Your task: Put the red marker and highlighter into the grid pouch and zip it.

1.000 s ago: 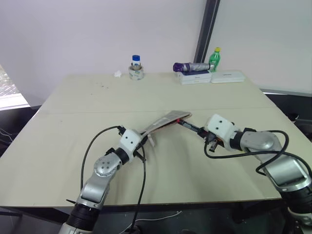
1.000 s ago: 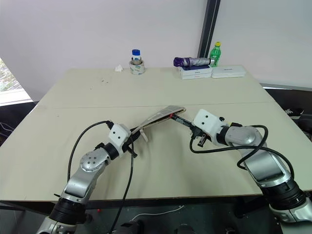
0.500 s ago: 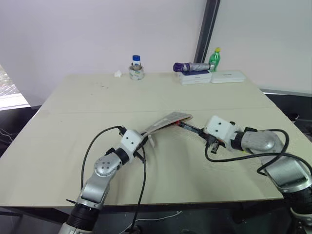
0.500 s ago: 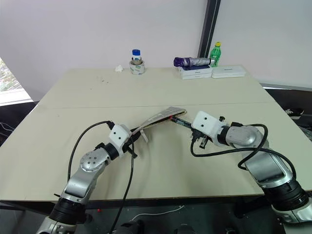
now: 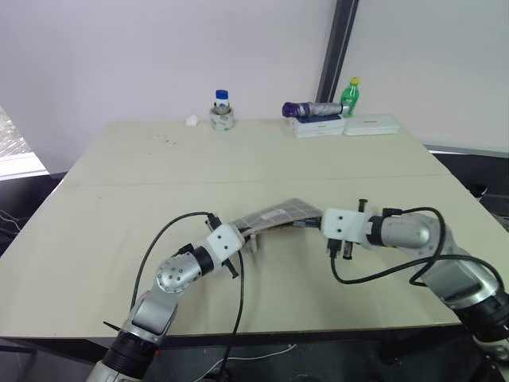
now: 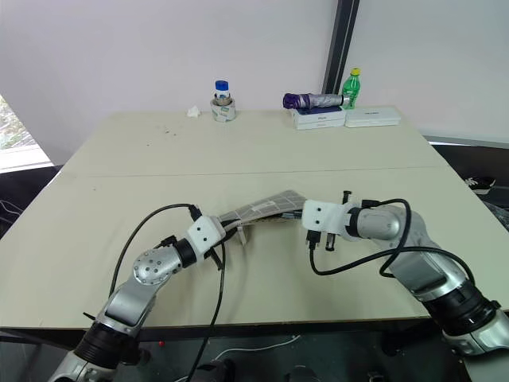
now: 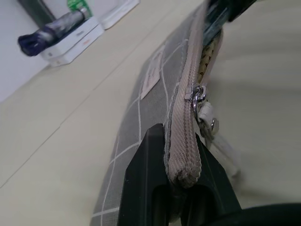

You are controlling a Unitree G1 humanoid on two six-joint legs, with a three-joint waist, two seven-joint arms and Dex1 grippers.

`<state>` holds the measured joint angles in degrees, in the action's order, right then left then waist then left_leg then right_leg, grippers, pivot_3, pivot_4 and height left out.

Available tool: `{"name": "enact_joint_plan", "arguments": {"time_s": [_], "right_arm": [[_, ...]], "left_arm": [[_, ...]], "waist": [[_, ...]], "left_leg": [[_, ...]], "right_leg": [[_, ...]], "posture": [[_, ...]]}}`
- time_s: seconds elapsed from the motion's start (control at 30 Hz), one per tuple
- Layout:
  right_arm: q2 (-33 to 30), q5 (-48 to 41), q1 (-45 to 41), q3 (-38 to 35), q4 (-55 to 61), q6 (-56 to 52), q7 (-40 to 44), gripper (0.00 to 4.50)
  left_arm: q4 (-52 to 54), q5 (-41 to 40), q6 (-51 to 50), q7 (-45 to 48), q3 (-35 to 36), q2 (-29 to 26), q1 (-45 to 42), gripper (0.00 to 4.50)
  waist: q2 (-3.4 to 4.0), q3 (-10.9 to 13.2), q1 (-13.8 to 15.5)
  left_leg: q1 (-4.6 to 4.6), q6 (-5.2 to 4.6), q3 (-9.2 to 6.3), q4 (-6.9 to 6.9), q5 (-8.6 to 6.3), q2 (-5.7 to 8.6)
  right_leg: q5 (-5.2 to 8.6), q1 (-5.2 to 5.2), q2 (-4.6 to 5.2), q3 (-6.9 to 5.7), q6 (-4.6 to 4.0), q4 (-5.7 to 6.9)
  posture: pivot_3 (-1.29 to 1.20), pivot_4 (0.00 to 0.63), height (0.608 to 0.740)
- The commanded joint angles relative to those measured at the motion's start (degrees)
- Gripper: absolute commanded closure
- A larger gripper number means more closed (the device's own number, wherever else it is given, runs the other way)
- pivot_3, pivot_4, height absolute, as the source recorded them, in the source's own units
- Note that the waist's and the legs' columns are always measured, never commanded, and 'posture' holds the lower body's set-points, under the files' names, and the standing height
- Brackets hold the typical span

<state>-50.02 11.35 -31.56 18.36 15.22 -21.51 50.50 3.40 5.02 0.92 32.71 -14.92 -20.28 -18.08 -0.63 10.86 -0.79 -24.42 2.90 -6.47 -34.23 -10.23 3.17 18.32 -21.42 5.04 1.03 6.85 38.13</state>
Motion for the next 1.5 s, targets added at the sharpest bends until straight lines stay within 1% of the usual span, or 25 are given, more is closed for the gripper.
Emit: {"name": "enact_joint_plan", "arguments": {"time_s": [0.03, 0.2, 0.33, 0.4, 0.43, 0.5, 0.57, 0.6, 0.7, 0.83, 0.93, 1.03, 1.1, 1.17, 1.3, 1.5], "right_arm": [[1.99, 2.14, -3.60, 1.52, 2.50, 0.92, 1.38, 4.14], [4.98, 4.76, -5.73, 3.59, 1.83, 1.82, 2.20, 4.14], [5.96, 5.73, -5.73, 3.28, 1.40, 2.36, 2.77, 4.14], [5.66, 5.88, -5.68, 2.33, 1.01, 2.69, 2.87, 3.10], [5.40, 5.87, -5.60, 1.74, 0.91, 2.99, 2.78, 2.72], [4.94, 5.99, -5.45, 0.76, 0.75, 3.68, 2.39, 1.78], [4.00, 5.63, -5.13, -0.65, 0.61, 4.52, 2.41, 0.69], [3.39, 5.30, -4.87, -1.36, 0.61, 4.90, 2.62, 0.22], [2.09, 3.65, -3.83, -3.75, 1.07, 4.90, 3.09, 0.22], [2.13, -3.17, -0.67, -12.12, 2.57, -2.78, 4.09, 0.22], [1.57, -6.25, 2.19, -18.34, 1.25, -9.89, 2.97, 0.22], [2.26, -7.28, 5.28, -23.81, -2.78, -17.16, -1.02, 0.22], [3.12, -7.65, 6.11, -25.79, -5.15, -20.28, -3.78, 0.22], [6.06, -9.73, 6.05, -29.24, -8.30, -24.88, -7.24, 0.22], [9.62, -10.96, 6.14, -33.59, -14.83, -28.54, -14.08, 0.22], [11.78, -14.33, 5.89, -36.72, -19.63, -31.44, -18.74, 0.22]], "left_arm": [[1.59, 0.46, 1.74, 1.11, -0.76, -0.35, -1.02, 4.50], [2.07, 0.32, 1.64, 1.96, -1.10, -0.06, -1.39, 4.50], [2.20, 0.17, 1.33, 1.94, -0.83, 0.14, -1.60, 4.50], [2.17, 0.05, 0.94, 1.90, -0.51, 0.12, -1.53, 4.50], [2.14, -0.01, 0.69, 1.84, -0.33, 0.15, -1.47, 4.50], [2.07, 0.03, 0.19, 1.69, 0.01, 0.28, -1.38, 4.50], [1.99, -0.60, -0.90, 1.18, 0.86, 0.92, -1.39, 4.50], [1.95, -1.02, -1.53, 0.90, 1.30, 1.31, -1.51, 4.50], [1.88, -2.37, -3.98, 0.10, 2.44, 2.62, -1.89, 4.50], [1.75, -3.98, -7.24, -1.60, 4.21, 4.50, -2.72, 4.50], [1.66, -4.01, -8.96, -3.51, 5.40, 5.14, -3.22, 4.50], [1.50, -4.53, -10.02, -4.98, 6.44, 5.91, -3.36, 4.50], [1.35, -4.60, -10.11, -5.16, 6.49, 6.05, -3.44, 4.50], [0.92, -4.36, -9.87, -5.48, 6.16, 6.13, -3.57, 4.50], [0.13, -3.86, -9.31, -6.58, 5.62, 6.72, -3.91, 4.50], [0.07, -3.83, -9.09, -7.11, 5.46, 7.09, -3.95, 4.50]], "waist": [[0.00, 0.00, -0.03], [0.00, 0.00, 0.09], [0.00, 0.00, 0.07], [0.00, 0.00, 0.06], [0.00, 0.00, 0.05], [0.00, 0.00, 0.05], [0.00, 0.00, 0.04], [0.00, 0.00, 0.05], [0.00, 0.00, 0.15], [0.00, 0.00, 0.20], [0.00, 0.00, 0.16], [0.00, 0.00, 0.18], [0.00, -0.01, 0.12], [0.01, -0.01, -0.06], [0.03, -0.02, 0.06], [0.03, -0.03, 0.05]], "left_leg": [[0.01, 0.00, 0.00, 0.00, 0.00, 0.00], [0.00, 0.00, -0.01, 0.00, 0.00, 0.00], [0.00, 0.00, -0.02, 0.00, 0.00, 0.00], [0.00, 0.00, -0.02, 0.00, 0.00, 0.00], [0.00, 0.00, -0.02, 0.00, 0.00, 0.00], [0.00, 0.00, -0.02, 0.00, 0.00, 0.01], [0.00, 0.00, -0.02, 0.00, 0.00, 0.01], [0.00, 0.00, -0.02, 0.00, 0.00, 0.01], [0.00, 0.00, -0.03, -0.01, 0.00, 0.00], [0.01, 0.00, -0.03, -0.01, 0.00, 0.00], [0.01, 0.00, -0.03, -0.03, 0.00, 0.01], [0.01, 0.00, -0.04, -0.03, 0.00, 0.01], [0.02, 0.00, -0.01, -0.03, 0.00, 0.03], [0.03, 0.00, 0.02, -0.03, 0.00, 0.03], [0.05, 0.00, 0.04, -0.03, 0.00, 0.01], [0.04, 0.00, 0.08, -0.03, 0.00, 0.03]], "right_leg": [[0.00, 0.00, 0.00, 0.00, 0.00, 0.00], [0.00, 0.00, 0.00, 0.00, 0.00, 0.00], [0.00, 0.00, 0.01, 0.00, 0.00, 0.00], [0.00, 0.00, 0.00, 0.00, 0.00, 0.01], [0.00, 0.00, 0.00, -0.01, 0.00, 0.01], [0.00, 0.00, 0.00, -0.01, 0.00, 0.00], [0.00, 0.00, 0.00, -0.01, 0.00, 0.01], [0.00, 0.00, 0.00, -0.01, 0.00, 0.01], [0.00, 0.02, 0.01, -0.01, 0.00, 0.01], [0.00, 0.04, 0.00, -0.01, 0.00, 0.01], [0.00, 0.05, 0.01, -0.02, 0.01, 0.02], [-0.01, 0.05, 0.00, -0.02, 0.01, 0.03], [-0.01, 0.05, 0.00, -0.01, 0.00, 0.04], [-0.01, 0.03, 0.00, 0.01, 0.00, 0.06], [-0.01, 0.04, -0.03, 0.03, -0.01, 0.08], [-0.01, 0.04, -0.01, 0.04, -0.01, 0.08]], "posture": [[0.00, 0.150, 0.740], [0.00, 0.150, 0.740], [0.00, 0.150, 0.740], [0.00, 0.150, 0.740], [0.00, 0.150, 0.740], [0.00, 0.150, 0.740], [0.00, 0.150, 0.740], [0.00, 0.150, 0.740], [0.00, 0.150, 0.740], [0.00, 0.150, 0.740], [0.00, 0.150, 0.740], [0.00, 0.150, 0.740], [0.00, 0.150, 0.740], [0.00, 0.150, 0.740], [0.00, 0.150, 0.740], [0.00, 0.150, 0.740]]}}
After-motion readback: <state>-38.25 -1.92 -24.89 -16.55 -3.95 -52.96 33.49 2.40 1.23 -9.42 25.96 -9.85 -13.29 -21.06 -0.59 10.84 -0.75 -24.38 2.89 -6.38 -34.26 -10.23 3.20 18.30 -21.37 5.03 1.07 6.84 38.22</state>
